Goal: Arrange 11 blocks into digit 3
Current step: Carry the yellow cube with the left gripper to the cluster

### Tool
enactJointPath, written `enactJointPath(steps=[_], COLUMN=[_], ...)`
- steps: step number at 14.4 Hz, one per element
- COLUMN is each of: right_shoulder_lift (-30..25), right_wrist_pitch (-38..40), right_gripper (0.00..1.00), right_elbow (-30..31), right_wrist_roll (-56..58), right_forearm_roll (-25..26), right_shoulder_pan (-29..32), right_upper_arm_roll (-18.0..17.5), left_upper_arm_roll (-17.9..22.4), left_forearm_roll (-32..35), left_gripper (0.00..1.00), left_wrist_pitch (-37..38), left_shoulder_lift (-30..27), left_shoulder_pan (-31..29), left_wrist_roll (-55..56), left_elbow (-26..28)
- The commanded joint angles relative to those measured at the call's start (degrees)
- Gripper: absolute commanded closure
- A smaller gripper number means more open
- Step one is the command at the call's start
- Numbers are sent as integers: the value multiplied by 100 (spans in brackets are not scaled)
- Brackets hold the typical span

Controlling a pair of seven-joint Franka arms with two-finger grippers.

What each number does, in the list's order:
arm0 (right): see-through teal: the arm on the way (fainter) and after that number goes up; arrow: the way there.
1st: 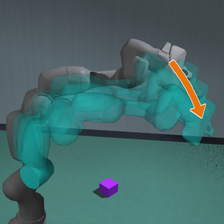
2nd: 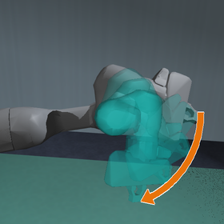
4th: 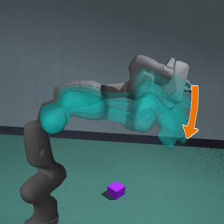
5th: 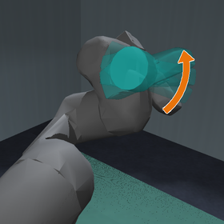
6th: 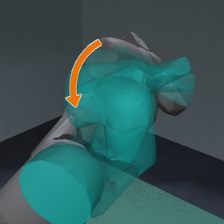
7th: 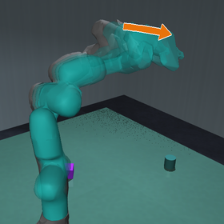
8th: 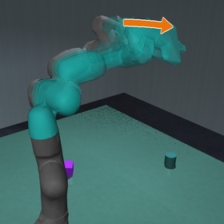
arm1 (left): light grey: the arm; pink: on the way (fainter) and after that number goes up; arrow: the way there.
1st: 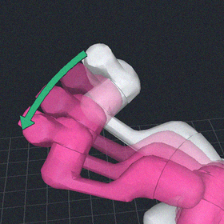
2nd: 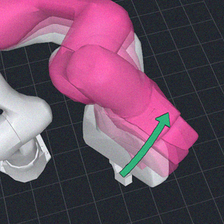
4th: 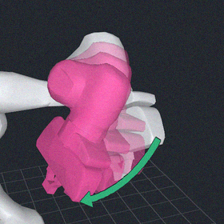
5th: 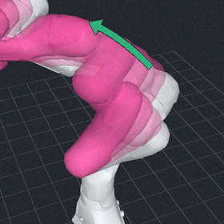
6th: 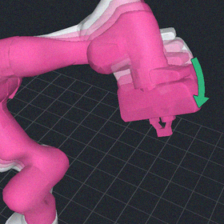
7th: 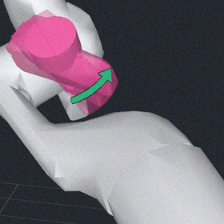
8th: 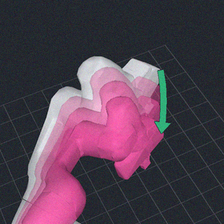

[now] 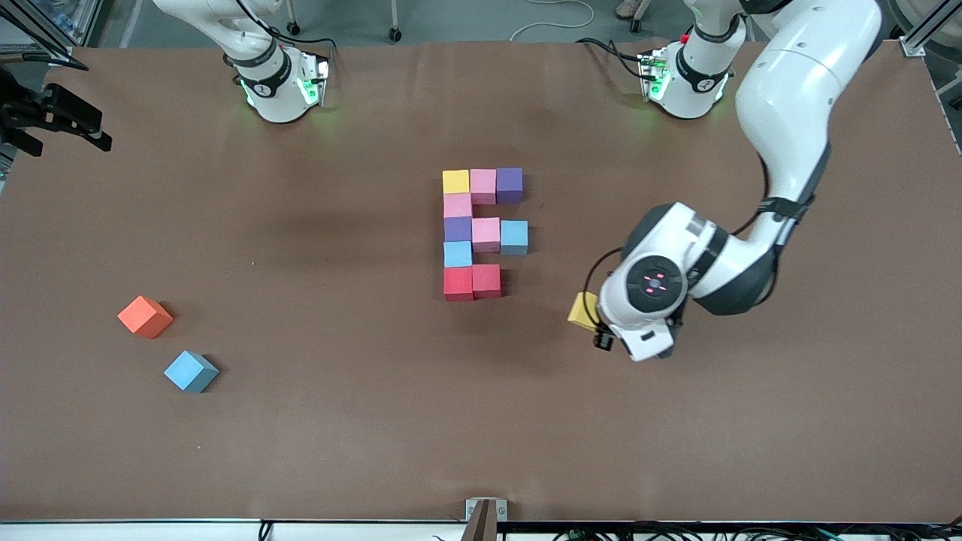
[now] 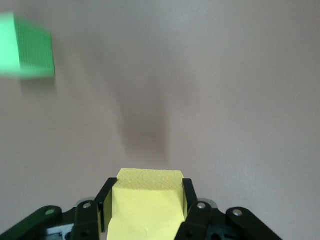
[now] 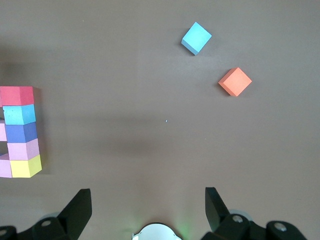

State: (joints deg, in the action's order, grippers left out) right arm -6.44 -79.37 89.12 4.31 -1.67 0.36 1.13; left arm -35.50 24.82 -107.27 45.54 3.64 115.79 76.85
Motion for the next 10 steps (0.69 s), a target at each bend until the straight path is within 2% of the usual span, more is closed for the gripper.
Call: enactJointPath(steps=[1,4,8,10], right_shoulder_lift=[-112,-112,-112,-112], right_wrist_pitch=[115,98,89,89], right_gripper=[0,0,0,0], right_elbow=[61,61,70,70], right_wrist_roll=[70,70,70,79], right_forearm_roll=[-61,-70,-79,-79], right_shoulder_pan=[43,52,43,43], right_upper_arm_roll=[-34,-34,-34,-34], left_upper_arm_roll=[60,60,60,60], left_forearm_roll=[504,611,655,1014], left_gripper=[46,45,45,45], left_wrist_pitch=[-136,-276,-742,-813], left_shoulder_lift=[86,130,86,95], left_shoulder_pan=[400,594,761,858], left_wrist_roll=[1327,2041,2895,3307], left_elbow=[75,216,716,910])
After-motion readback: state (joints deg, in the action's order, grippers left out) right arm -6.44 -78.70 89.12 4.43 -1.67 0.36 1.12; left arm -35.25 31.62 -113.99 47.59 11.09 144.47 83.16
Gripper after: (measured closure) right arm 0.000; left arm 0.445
